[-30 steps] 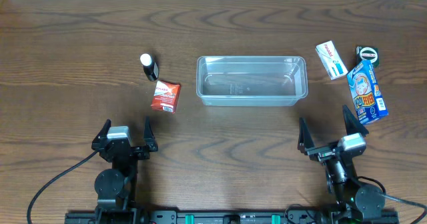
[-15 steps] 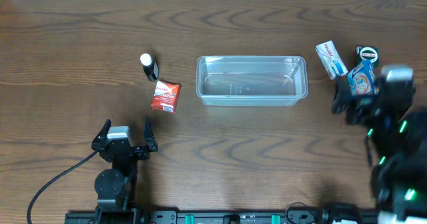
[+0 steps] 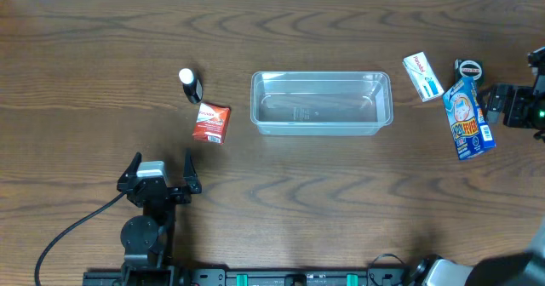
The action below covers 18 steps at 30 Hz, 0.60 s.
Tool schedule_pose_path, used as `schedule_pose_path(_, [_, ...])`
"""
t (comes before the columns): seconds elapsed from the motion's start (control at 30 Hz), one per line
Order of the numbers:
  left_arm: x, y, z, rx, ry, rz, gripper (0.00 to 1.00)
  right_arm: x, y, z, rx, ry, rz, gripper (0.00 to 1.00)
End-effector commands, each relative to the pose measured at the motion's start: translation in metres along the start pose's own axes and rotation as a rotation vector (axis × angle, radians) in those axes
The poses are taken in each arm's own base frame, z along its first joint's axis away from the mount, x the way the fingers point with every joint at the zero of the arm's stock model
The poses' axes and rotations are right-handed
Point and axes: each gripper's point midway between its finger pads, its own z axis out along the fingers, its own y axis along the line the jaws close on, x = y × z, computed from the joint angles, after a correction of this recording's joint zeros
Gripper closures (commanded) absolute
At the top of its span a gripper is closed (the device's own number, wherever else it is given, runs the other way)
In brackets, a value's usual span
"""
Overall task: Pack container
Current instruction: 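Move the right gripper to the blue Kool Fever box and grasp it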
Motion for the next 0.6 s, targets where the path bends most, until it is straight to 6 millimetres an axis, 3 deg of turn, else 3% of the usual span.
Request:
schedule_pose_path(0.0, [0.018, 0.003, 0.001, -0.011, 0.049, 0.009, 0.02, 0.002, -0.004, 0.019, -0.050, 0.035, -0.079, 0.01])
schedule_pose_path(0.27, [0.018, 0.003, 0.001, -0.011, 0.049, 0.009, 0.02, 0.025, -0.021, 0.059, -0.064, 0.159, -0.067, 0.01])
schedule_pose_path(0.43, [0.018, 0.003, 0.001, -0.011, 0.049, 0.009, 0.02, 0.050, -0.041, 0.080, 0.010, 0.285, 0.015, 0.01])
schedule_pose_path(0.57, [0.018, 0.003, 0.001, -0.011, 0.049, 0.009, 0.02, 0.062, -0.050, 0.089, 0.053, 0.344, 0.064, 0.01])
